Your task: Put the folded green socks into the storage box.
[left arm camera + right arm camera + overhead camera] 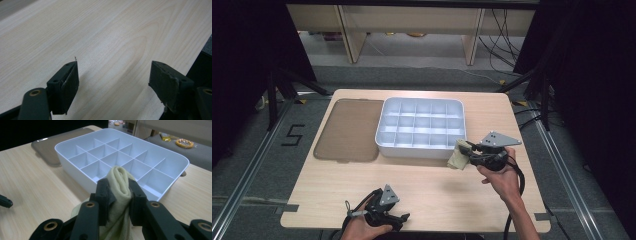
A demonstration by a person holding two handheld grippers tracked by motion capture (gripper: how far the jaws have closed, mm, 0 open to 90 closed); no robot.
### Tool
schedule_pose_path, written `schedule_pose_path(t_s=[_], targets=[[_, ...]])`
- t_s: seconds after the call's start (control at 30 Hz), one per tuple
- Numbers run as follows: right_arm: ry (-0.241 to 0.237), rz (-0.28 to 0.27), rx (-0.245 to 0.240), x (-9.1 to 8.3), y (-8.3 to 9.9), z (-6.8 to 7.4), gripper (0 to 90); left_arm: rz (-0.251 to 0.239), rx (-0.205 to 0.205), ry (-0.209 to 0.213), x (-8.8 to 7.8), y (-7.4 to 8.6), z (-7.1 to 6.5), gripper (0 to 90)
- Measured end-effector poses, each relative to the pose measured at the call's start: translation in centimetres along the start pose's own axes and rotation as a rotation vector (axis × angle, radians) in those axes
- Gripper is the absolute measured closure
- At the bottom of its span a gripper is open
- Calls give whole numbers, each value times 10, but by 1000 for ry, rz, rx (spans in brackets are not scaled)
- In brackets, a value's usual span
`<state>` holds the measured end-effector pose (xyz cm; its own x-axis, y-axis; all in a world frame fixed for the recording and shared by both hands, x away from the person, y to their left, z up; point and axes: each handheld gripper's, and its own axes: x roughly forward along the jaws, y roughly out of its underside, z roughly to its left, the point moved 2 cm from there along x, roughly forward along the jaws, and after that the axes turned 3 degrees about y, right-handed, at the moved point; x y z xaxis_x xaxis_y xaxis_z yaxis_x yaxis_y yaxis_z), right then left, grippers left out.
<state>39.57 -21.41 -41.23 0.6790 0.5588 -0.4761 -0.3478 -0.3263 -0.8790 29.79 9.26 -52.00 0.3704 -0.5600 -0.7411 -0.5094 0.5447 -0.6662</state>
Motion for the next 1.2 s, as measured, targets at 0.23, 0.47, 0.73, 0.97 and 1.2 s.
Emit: schedule_pose_path(t_s=[0.23, 0.47, 0.73, 0.97, 1.2], targets=[[14, -22, -2, 5, -9, -8, 739, -7, -5, 2, -1, 0, 0, 235], [35, -30, 11, 7, -20, -15, 739, 0, -12, 6, 1, 0, -1, 236], [57, -12, 14, 15, -29, -27, 738, 0, 4, 1, 0, 0, -1, 236], [95, -9, 2, 26, -34, -33, 738, -1, 1, 4, 0, 0, -2, 236], [142, 18, -32, 44, -37, -42, 738, 0, 4, 1, 0, 0, -2, 236]])
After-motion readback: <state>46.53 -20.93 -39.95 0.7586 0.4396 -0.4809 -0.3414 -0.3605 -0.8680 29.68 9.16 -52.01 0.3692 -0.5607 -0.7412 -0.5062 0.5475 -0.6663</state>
